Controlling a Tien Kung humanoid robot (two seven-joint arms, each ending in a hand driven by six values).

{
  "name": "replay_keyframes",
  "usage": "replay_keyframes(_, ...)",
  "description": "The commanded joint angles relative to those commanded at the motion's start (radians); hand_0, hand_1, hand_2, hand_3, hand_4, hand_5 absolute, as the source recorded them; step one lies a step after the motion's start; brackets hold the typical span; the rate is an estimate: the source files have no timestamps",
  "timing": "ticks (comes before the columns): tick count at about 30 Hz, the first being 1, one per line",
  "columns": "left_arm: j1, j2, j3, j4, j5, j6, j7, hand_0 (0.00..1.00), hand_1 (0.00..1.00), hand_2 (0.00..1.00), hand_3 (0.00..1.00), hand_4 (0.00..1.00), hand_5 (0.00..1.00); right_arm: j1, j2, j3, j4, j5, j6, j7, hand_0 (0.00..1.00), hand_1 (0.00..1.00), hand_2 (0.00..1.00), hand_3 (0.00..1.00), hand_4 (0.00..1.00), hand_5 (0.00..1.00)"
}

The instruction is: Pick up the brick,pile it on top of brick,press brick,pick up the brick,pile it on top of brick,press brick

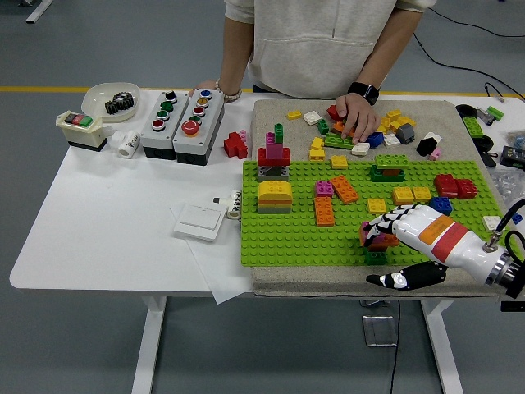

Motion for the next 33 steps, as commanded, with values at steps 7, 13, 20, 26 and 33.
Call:
replay_keyframes(7,-0.001,0.001,0.003,-0.001,-0.003,0.0,-0.001,0.747,0.735,0.742,0.593,0.646,0.669,0.0,0.0,-0.002,0.002,-0.005,0.004,-0.002,0.681,0.668,0.718,0.602,0.881,0.663)
replay_keyframes(13,-0.003,0.001,0.005,-0.001,-0.007,0.001,-0.003,0.747,0.736,0.742,0.593,0.647,0.669,-0.001,0.001,-0.003,-0.001,-0.008,0.006,-0.005,0.681,0.668,0.719,0.603,0.883,0.659)
replay_keyframes(20,-0.004,0.0,0.006,-0.001,-0.009,0.001,-0.004,0.747,0.736,0.74,0.593,0.647,0.669,-0.001,0.003,-0.007,-0.005,-0.013,0.009,-0.008,0.682,0.669,0.719,0.604,0.884,0.657)
replay_keyframes(26,-0.004,0.0,0.006,0.0,-0.008,0.001,-0.004,0.747,0.736,0.741,0.593,0.647,0.67,0.001,0.001,-0.015,-0.005,-0.017,0.013,-0.01,0.682,0.669,0.719,0.603,0.886,0.657)
replay_keyframes(33,-0.004,0.001,0.007,0.0,-0.01,0.001,-0.005,0.747,0.736,0.739,0.593,0.647,0.669,0.005,-0.001,-0.025,-0.007,-0.022,0.016,-0.012,0.682,0.669,0.719,0.603,0.887,0.657)
